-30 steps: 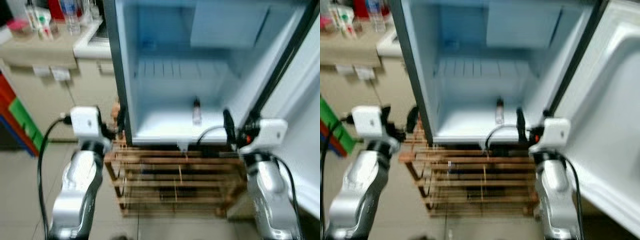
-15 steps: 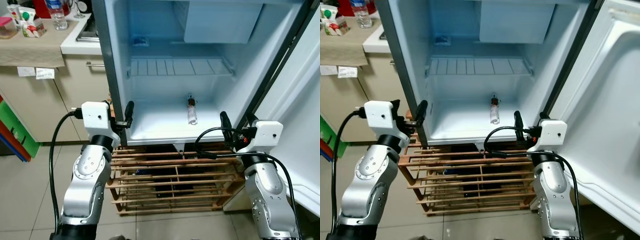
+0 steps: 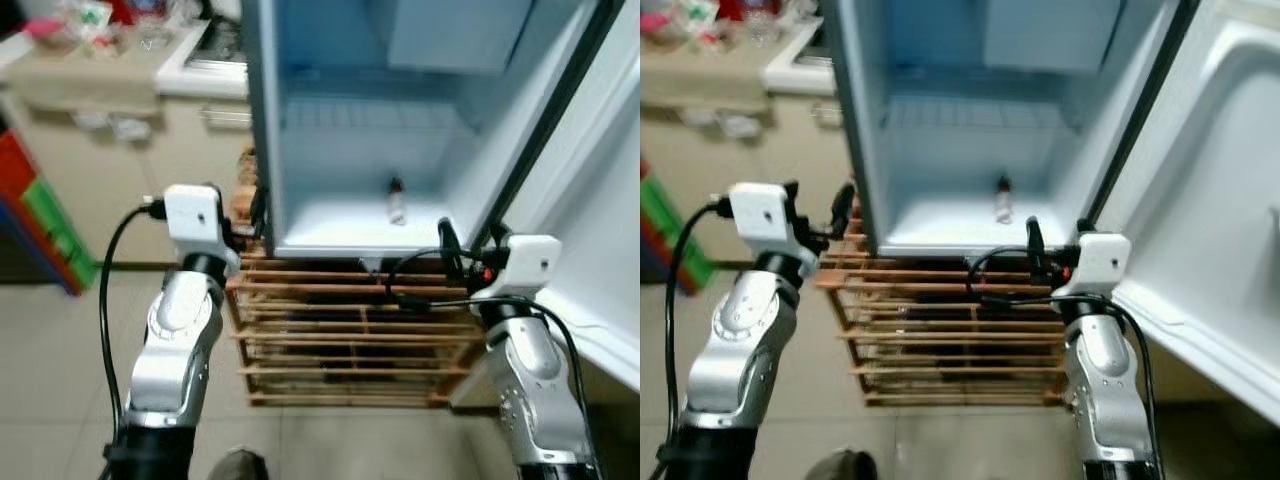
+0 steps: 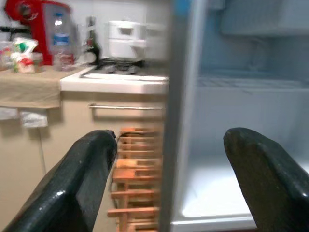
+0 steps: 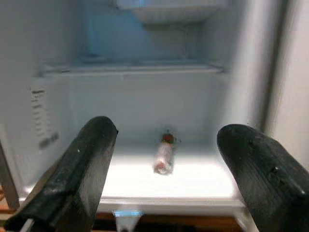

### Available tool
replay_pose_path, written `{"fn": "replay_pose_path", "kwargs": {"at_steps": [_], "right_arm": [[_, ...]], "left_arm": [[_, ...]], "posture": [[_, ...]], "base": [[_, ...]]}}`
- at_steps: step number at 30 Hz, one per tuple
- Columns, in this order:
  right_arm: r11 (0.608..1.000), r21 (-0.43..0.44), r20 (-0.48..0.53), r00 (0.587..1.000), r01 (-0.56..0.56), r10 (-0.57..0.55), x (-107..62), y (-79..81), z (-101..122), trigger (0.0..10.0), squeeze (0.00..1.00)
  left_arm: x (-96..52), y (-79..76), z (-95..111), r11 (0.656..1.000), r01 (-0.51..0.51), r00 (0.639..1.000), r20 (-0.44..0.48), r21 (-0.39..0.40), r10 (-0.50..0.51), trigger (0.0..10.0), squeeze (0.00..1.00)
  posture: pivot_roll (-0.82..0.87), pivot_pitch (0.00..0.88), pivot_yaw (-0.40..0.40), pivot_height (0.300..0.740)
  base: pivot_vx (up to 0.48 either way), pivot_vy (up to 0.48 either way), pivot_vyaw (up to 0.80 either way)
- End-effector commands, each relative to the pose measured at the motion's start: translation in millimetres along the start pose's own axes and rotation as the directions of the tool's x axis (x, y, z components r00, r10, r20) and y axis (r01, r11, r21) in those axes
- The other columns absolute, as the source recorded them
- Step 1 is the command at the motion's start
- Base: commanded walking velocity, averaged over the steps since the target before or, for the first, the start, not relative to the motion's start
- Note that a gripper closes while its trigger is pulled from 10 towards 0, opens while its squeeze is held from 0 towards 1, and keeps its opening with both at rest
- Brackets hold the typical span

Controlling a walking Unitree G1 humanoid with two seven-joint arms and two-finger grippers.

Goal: Restocking fridge

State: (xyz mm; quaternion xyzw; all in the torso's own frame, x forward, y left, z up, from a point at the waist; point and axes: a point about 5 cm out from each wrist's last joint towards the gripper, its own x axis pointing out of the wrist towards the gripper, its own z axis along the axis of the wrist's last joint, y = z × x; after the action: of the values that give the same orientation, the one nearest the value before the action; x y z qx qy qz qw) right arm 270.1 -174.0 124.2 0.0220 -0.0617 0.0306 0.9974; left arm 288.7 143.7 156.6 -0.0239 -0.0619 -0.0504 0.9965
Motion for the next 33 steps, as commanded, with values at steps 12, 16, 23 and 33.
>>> {"fn": "replay_pose_path", "kwargs": {"at_steps": [12,16,23,33], "right_arm": [[0.999,-0.009,-0.024,0.999,0.043,-0.043,-5.1,-9.6,-6,10.0,0.0],[0.999,-0.01,-0.033,0.998,0.046,-0.046,-6.7,-11.1,-9,10.0,0.0],[0.999,-0.01,-0.039,0.999,0.03,-0.031,-7.4,-9.1,-10,10.0,0.0],[0.998,-0.012,-0.068,0.996,-0.063,0.062,-14.3,-4.1,-15,10.0,0.0]], "left_arm": [[-0.8,-13.7,9,0.989,0.135,0.989,0.069,-0.066,-0.131,10.0,0.0],[-2.4,-13.6,12,0.988,0.14,0.987,0.089,-0.06,-0.134,10.0,0.0],[-3.3,-14.2,13,0.985,0.152,0.984,0.105,-0.078,-0.144,10.0,0.0],[-3.5,-14.9,13,0.984,0.154,0.984,0.109,-0.093,-0.144,10.0,0.0]], "posture": [[-0.09,0.0,0.014,0.74],[-0.09,0.0,0.015,0.74],[-0.09,0.0,0.009,0.74],[-0.1,0.0,0.006,0.74]], "base": [[0.0,-0.156,0.0],[0.061,-0.438,0.0],[0.27,-0.395,0.0],[0.317,-0.324,0.0]]}}
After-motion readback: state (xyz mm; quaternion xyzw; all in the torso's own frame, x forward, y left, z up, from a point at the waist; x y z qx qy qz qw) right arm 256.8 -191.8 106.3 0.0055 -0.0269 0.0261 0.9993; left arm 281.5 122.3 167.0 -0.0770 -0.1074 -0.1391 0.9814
